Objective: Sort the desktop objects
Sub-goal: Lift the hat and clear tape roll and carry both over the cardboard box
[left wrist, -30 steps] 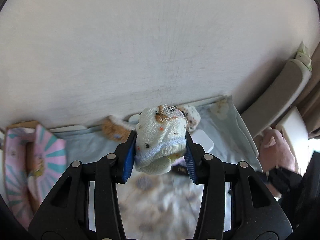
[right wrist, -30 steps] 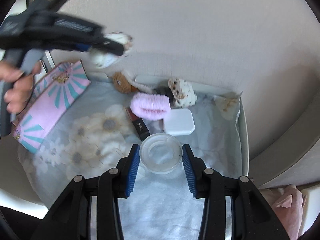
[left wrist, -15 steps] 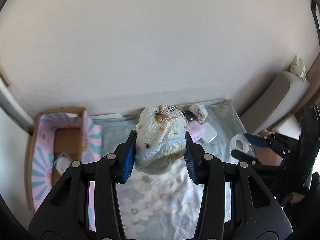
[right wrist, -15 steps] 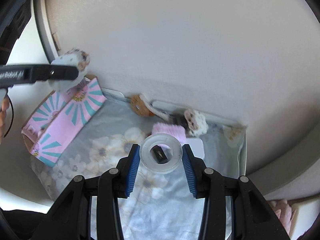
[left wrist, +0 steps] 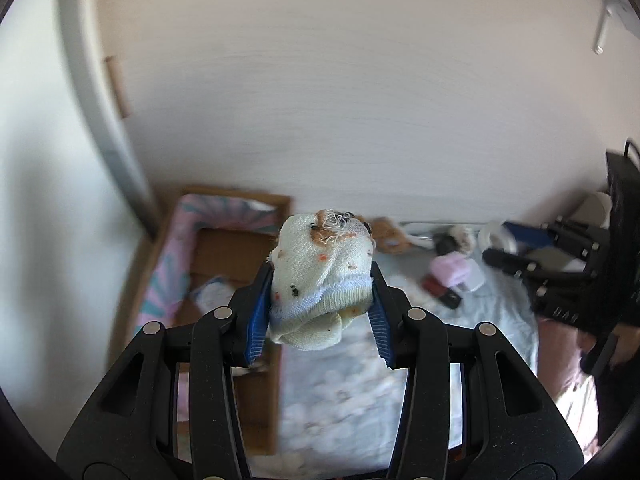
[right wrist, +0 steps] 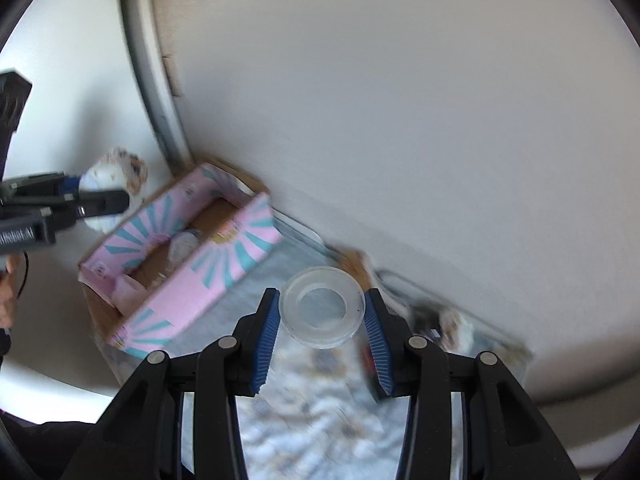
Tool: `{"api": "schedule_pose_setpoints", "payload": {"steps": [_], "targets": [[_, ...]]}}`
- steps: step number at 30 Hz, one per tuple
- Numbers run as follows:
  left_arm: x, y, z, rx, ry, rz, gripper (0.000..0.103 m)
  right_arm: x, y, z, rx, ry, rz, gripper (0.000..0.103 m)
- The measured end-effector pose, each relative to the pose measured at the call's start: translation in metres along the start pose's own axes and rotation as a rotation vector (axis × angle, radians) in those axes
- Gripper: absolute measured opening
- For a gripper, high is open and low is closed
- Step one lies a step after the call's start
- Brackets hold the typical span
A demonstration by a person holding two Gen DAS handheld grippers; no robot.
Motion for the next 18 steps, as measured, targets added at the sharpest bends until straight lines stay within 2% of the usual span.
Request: {"api": "schedule_pose_setpoints", "payload": {"steps": [7,14,18], "targets": [[-0.028,0.056,0.01,0.057,0.031,0.082,0.04,0.032,0.062,-0.028,0.077,0.033,0.1,0.039],[-0.057,0.094,0.008,0.079,0.079,0.141,0.04,0.045,0.124,-0.078,0.158,0.141,0.155,0.039],[-0.077,0.103,-0.001,0.077,0.108,0.166,0.04,0.049,0.152,-0.106,0.186,0.198,0.177,0.039]]}}
Point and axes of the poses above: each gripper's, at about its wrist camera, not at the fingertips, and z roughly against the way its jaws point, y to its left, x to its top, the point moved 2 cm from there along -z, roughly the way its jaws point, and after that the axes turned 11 degrees about -z, right-handed, at the moved point
